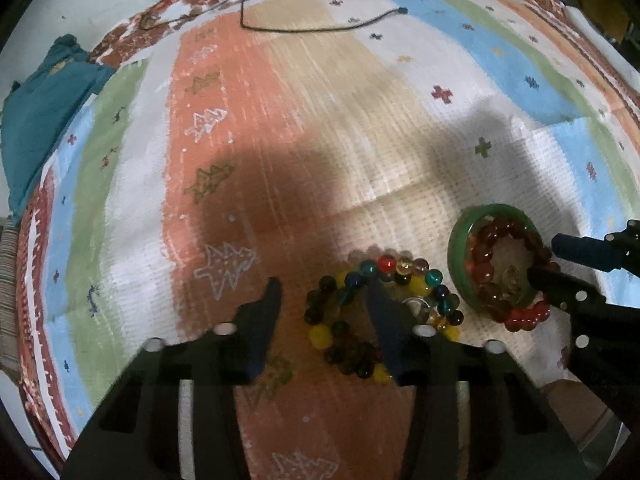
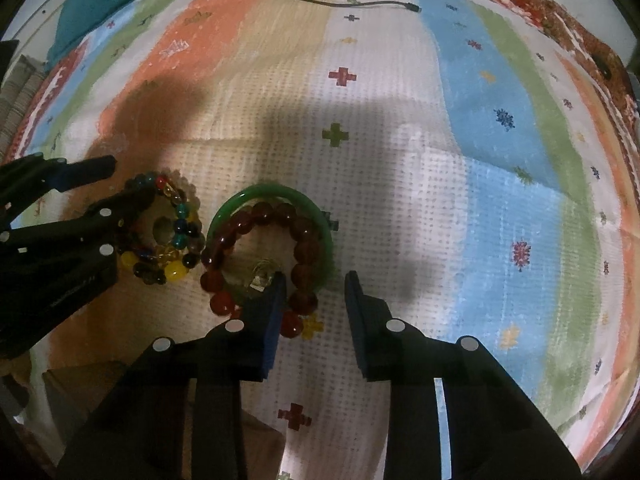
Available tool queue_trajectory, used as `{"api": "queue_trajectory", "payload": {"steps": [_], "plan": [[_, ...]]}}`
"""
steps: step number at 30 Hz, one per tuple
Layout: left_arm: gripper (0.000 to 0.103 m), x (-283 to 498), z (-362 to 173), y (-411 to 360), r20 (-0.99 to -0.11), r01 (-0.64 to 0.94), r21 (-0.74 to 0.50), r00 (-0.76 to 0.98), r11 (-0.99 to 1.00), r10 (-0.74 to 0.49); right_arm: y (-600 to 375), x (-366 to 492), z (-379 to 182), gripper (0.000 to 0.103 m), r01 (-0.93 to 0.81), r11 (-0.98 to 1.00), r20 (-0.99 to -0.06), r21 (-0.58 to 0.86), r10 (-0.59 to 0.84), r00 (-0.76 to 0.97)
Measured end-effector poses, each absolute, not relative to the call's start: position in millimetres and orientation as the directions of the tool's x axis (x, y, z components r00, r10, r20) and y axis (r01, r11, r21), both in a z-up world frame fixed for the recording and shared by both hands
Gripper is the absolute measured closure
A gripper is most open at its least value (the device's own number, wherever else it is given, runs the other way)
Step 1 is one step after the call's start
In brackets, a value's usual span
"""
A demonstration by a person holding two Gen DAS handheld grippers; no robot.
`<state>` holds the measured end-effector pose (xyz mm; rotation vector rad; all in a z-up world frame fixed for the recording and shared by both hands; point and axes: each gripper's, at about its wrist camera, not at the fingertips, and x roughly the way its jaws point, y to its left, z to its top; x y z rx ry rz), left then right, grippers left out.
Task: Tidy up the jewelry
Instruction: 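Grasp the multicolour bead bracelet with the left tool while the right tool grasps the red bead bracelet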
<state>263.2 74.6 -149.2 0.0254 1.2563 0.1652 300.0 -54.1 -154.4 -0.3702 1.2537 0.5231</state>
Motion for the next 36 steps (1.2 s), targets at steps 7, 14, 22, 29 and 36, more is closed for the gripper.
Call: {"api": "queue_trajectory", "payload": {"steps": [7, 14, 22, 29, 36], "plan": [[0.088, 263, -148, 79, -0.946, -0.128, 0.085, 0.302, 0.988, 0.120, -51, 298, -151, 0.089, -0.579, 0.815, -0.958, 0.009, 0.174, 0.230], [0.094, 261, -143, 82, -0.949, -0.148, 0.058, 0.300, 0.987, 0.101, -49, 295, -146, 0.089, -0.590, 0.807, -0.951, -0.014, 0.172, 0.258], [0.094, 248, -130, 89, -0.948, -0.185, 0.029, 0.306, 0.982, 0.086, -48, 291, -127, 0.089, -0.605, 0.795, -0.933, -0.039, 0.188, 0.306], [0.094, 237, -111, 86, -0.935, -0.198, -0.030, 0.353, 0.980, 0.043, -55, 285, -113, 0.089, -0.606, 0.795, -0.919, -0.011, 0.230, 0.319], [0.094, 232, -101, 75, -0.922, -0.162, -0.022, 0.386, 0.987, 0.043, -57, 281, -100, 0.089, -0.617, 0.786, -0.898, 0.028, 0.291, 0.329]]}}
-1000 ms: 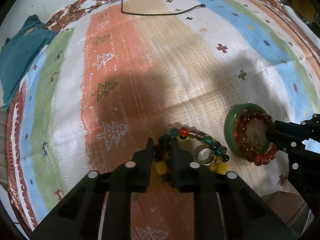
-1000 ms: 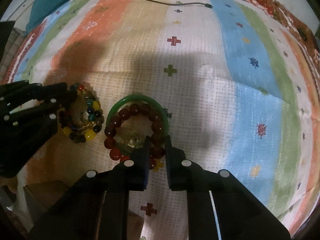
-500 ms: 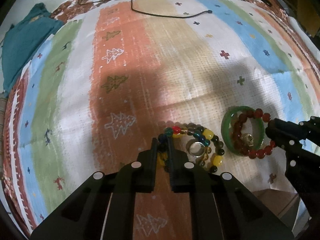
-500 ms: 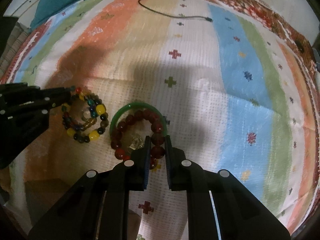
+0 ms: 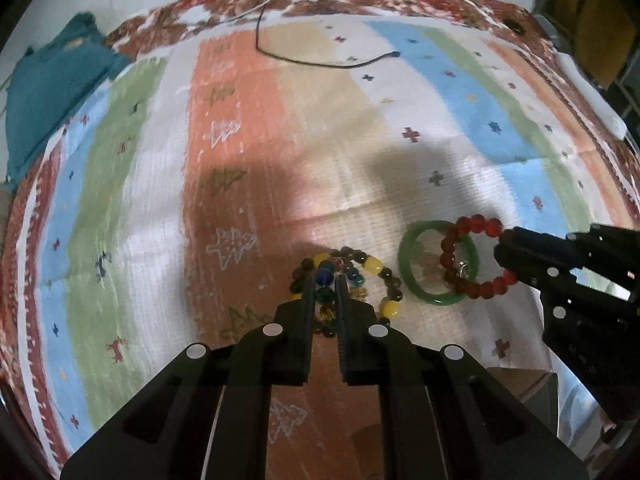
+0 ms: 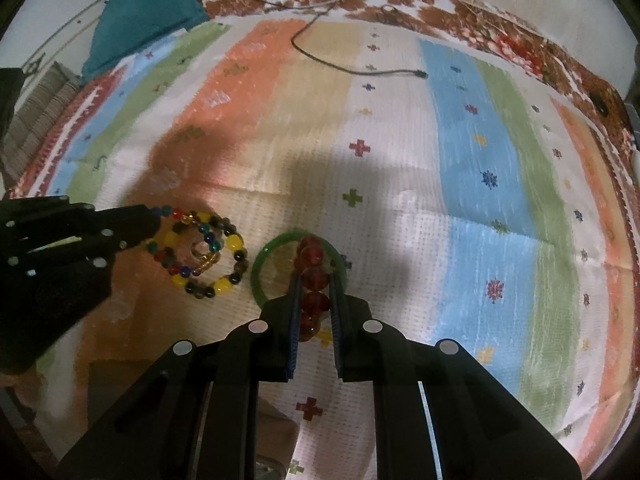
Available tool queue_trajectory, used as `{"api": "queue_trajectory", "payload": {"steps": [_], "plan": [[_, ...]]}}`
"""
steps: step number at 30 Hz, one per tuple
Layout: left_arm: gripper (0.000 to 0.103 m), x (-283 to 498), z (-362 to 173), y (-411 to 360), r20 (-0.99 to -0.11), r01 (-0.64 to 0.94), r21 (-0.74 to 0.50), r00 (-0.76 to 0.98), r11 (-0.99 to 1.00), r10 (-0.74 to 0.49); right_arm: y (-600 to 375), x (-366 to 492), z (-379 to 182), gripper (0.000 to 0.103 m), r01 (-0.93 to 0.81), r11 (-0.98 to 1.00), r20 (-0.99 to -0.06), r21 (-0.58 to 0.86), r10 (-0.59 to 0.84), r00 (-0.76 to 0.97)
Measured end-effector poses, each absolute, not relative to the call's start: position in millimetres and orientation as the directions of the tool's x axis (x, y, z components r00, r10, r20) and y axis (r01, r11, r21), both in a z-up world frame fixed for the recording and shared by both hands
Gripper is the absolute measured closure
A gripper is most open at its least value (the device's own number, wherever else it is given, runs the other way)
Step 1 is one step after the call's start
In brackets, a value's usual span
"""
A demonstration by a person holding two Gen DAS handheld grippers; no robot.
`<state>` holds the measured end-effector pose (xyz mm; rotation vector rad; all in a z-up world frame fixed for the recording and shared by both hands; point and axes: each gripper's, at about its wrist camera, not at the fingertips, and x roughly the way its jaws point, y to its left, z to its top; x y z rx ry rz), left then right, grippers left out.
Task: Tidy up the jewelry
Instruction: 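Grasp the multicolour bead bracelet with the left tool while the right tool grasps the red bead bracelet, then carry both held bracelets up and over the silver tin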
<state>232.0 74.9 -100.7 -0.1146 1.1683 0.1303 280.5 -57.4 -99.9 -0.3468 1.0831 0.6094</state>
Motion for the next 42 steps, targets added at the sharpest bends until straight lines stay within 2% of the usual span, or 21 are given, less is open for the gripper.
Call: {"api": "queue_trajectory", "payload": {"steps": [21, 42], "plan": [[0.094, 209, -57, 64, -0.883, -0.188, -0.083, 0.469, 0.979, 0.015, -72, 266, -82, 0.089, -0.600, 0.794, -0.869, 0.093, 0.359, 0.341], [0.094, 170, -28, 46, -0.841, -0.172, -0.116, 0.541, 0.978, -0.004, -84, 235, -50, 0.089, -0.616, 0.785, -0.817, 0.062, 0.394, 0.421]]}}
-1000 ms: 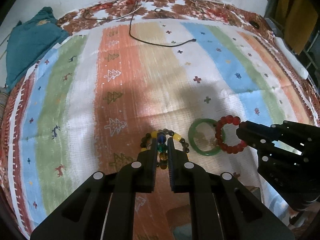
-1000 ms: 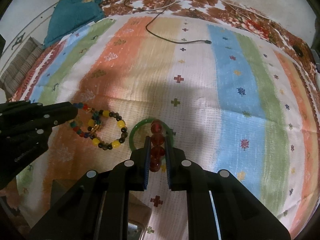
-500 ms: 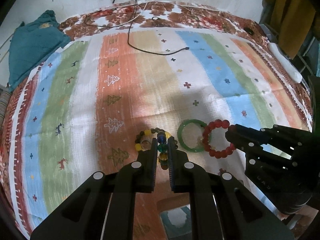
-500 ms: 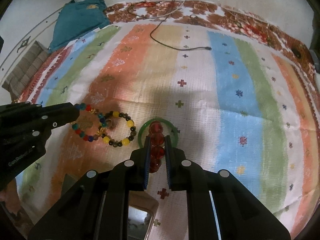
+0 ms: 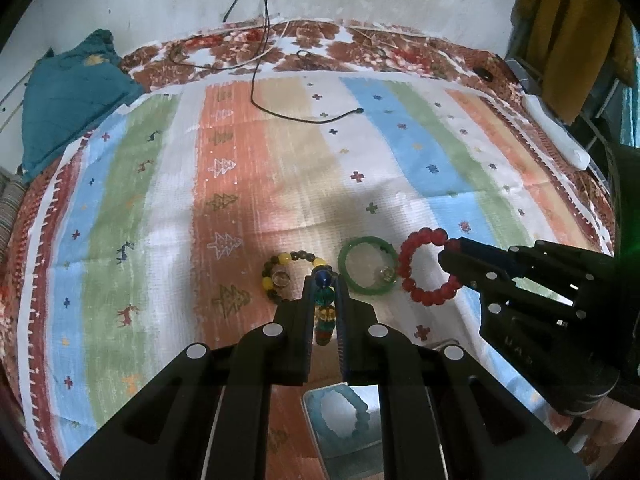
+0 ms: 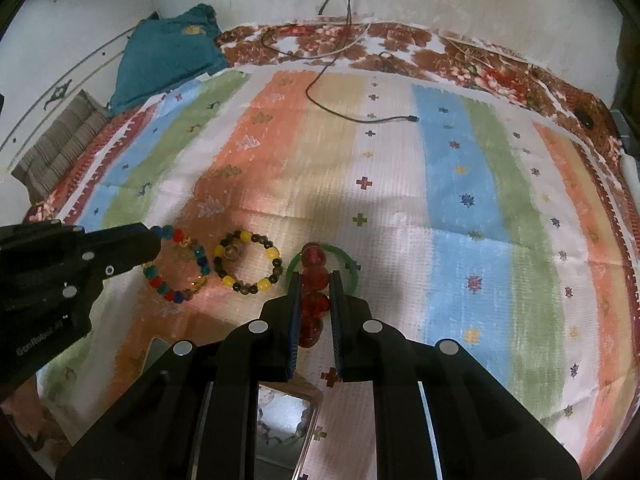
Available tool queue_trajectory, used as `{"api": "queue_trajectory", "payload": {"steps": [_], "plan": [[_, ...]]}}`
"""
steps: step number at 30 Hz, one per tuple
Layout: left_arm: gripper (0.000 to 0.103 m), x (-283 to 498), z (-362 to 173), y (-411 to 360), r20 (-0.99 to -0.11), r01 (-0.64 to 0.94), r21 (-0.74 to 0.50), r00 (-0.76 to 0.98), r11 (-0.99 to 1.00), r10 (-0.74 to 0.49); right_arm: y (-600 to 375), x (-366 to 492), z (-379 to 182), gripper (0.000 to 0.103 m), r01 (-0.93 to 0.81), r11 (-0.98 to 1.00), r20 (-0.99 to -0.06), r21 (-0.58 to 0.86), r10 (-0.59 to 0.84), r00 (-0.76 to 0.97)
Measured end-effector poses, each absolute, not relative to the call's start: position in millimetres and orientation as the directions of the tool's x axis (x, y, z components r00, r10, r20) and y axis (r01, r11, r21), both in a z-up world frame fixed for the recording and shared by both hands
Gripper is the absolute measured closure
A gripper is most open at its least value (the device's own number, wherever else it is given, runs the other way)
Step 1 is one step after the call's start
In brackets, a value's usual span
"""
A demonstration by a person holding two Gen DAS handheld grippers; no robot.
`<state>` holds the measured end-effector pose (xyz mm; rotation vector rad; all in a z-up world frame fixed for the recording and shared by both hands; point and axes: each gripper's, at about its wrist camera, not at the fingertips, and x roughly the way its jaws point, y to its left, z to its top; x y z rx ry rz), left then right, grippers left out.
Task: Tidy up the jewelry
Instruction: 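Carry both held bracelets up and over the silver tin, then open the left tool to drop the multicolour bracelet into the tin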
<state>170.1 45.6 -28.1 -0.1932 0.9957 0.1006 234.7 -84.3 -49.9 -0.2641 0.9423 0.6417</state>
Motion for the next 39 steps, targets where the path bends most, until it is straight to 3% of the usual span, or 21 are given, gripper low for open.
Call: {"api": "queue_trajectory", "payload": {"steps": [39], "plan": [[0.094, 97, -4, 15, -0.784, -0.138, -0.130, 0.621, 0.982, -0.017, -113, 161, -31, 0.089, -0.669, 0.742, -0.779, 0.042, 0.444, 0.444]]}}
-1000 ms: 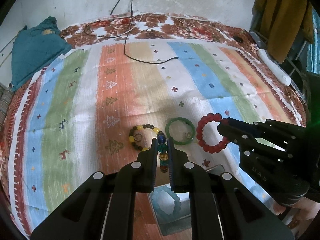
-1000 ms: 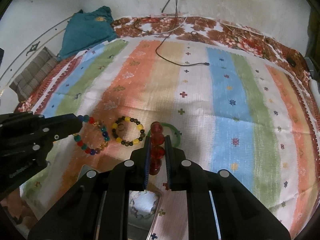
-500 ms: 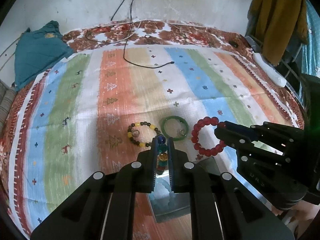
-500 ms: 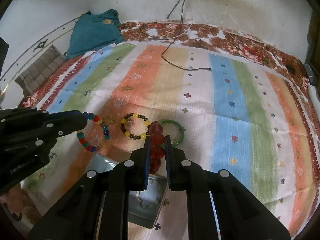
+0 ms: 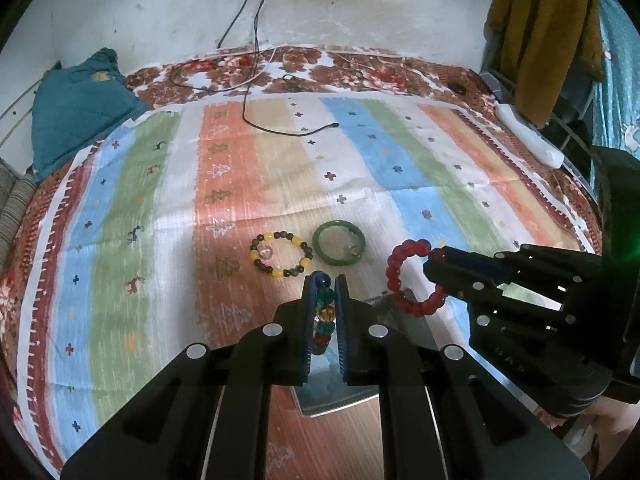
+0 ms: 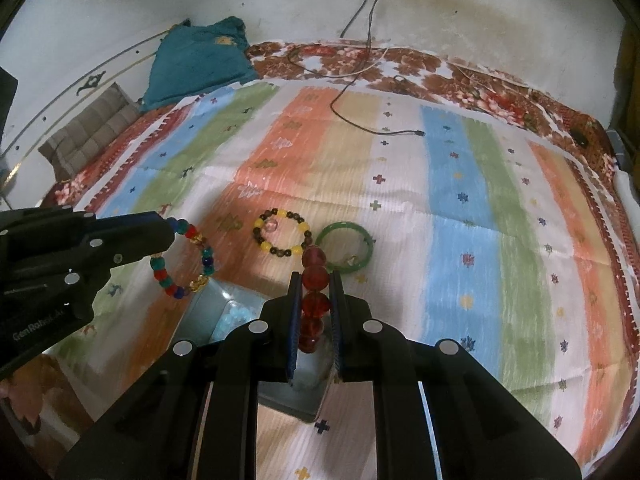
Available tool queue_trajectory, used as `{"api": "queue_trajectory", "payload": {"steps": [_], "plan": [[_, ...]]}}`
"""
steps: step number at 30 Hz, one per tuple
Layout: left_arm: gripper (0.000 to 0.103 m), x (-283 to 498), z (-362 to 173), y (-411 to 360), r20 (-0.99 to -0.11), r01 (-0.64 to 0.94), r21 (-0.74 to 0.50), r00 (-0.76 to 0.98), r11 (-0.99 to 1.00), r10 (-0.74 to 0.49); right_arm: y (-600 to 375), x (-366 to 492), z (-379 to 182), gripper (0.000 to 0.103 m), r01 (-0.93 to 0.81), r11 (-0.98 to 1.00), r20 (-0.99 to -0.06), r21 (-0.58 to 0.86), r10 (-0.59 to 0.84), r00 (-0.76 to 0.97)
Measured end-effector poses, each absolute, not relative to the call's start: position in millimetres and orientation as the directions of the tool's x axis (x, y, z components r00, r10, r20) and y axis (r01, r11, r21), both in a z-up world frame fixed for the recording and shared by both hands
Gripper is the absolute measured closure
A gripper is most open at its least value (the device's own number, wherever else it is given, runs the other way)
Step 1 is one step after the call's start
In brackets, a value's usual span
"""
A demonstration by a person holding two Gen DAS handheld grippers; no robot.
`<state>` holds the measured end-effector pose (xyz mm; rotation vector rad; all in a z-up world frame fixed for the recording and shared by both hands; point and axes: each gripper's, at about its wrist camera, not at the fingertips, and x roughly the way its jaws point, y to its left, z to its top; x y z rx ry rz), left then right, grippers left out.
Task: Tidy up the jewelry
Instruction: 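Open the left tool to drop the multicolour bracelet into the tin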
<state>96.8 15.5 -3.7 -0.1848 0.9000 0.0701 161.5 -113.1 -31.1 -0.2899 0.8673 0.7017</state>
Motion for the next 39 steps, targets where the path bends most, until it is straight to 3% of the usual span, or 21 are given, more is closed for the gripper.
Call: {"api": "queue_trajectory", "payload": {"steps": [24, 30, 32, 39], "plan": [[0.093, 75, -11, 5, -0.796, -0.121, -0.143, 0.604, 0.982, -0.041, -127, 143, -39, 0.089, -0.675, 0.736, -0.803, 0.060, 0.437, 0.405], [0.084, 76, -10, 12, -0.798, -0.158, -0.135, 0.602, 0.978, -0.013, -134, 152, -39, 0.086, -0.632, 0.772, -0.809, 0.069, 0.414, 0.418], [0.081, 76, -11, 15, -0.800, -0.171, -0.134, 0.600, 0.976, -0.004, -135, 155, -40, 0.078, -0.624, 0.778, -0.813, 0.066, 0.405, 0.419], [0.067, 80, -18, 32, -0.824, -0.245, -0.136, 0.566, 0.960, 0.027, -130, 164, -44, 0.067, -0.619, 0.784, -0.828, 0.045, 0.376, 0.416]]}}
